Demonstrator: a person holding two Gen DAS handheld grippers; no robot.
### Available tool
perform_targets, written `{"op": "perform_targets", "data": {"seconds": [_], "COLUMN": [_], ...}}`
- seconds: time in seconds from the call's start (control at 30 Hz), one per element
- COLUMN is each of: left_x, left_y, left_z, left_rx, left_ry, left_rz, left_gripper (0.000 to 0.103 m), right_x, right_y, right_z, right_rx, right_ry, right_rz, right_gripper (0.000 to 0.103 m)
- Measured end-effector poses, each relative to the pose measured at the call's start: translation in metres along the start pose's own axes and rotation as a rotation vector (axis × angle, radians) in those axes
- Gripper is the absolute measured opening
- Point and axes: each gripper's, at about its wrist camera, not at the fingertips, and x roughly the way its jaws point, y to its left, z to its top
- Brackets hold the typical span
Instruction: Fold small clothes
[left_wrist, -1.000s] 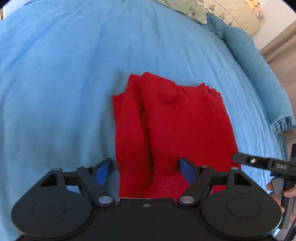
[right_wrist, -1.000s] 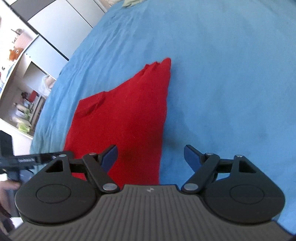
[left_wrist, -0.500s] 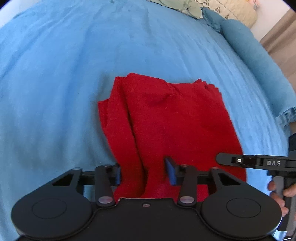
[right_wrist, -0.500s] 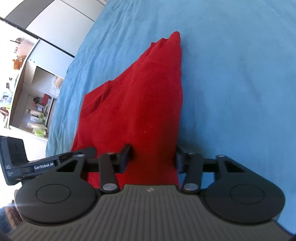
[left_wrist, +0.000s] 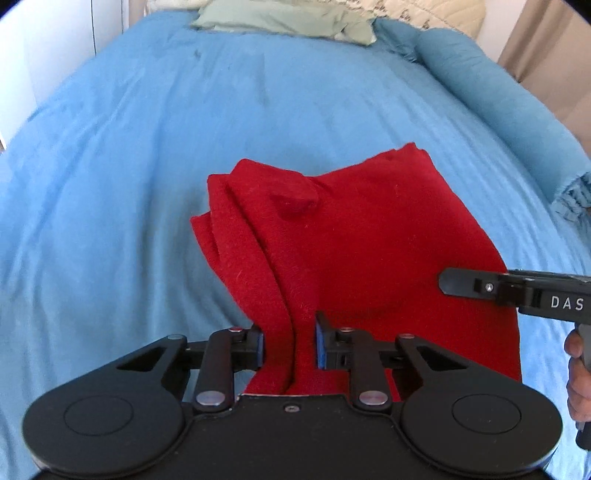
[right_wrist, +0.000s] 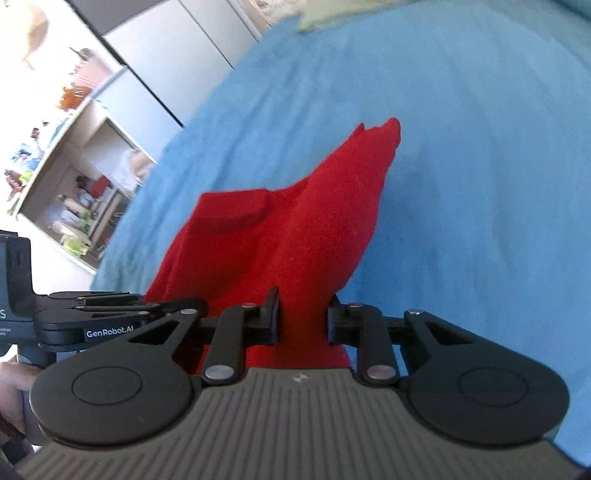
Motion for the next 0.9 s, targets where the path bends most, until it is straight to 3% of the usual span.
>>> {"op": "perform_targets", "data": {"seconds": [0.23, 0.47, 0.6, 0.77, 0.9], "left_x": [-0.048, -0.033, -0.001, 0.012, 0.018], "left_y": [-0.048, -0.123, -0.146, -0.162, -0.168], "left_z": [-0.026, -0.082, -0.106, -0.121, -0.122], "left_rx": [0.001, 0.001, 0.032, 0.101, 0.116], "left_ry": [0.012, 0.121, 0.162, 0.135, 0.129], "left_rz": [-0.056, -0.125, -0.124, -0.032, 0.012], "left_gripper": [0.026, 0.027, 0.027, 0.029, 0.045], "right_x": [-0.079, -0.154, -0.164, -0.152, -0.148], "right_y": [-0.005, -0.048, -0.095, -0.135, -0.14], "right_z": [-0.013, -0.058, -0.097, -0.135, -0.14], "right_rx": [-0.013, 0.024, 0.065, 0.083, 0.057], "right_ry": [-0.018, 0.073, 0.141, 0.183, 0.162], "right_rz": [0.048, -0.004, -0.055, -0.089, -0.072], "right_gripper": [0.038, 0.038, 0.038, 0.039, 0.045]}}
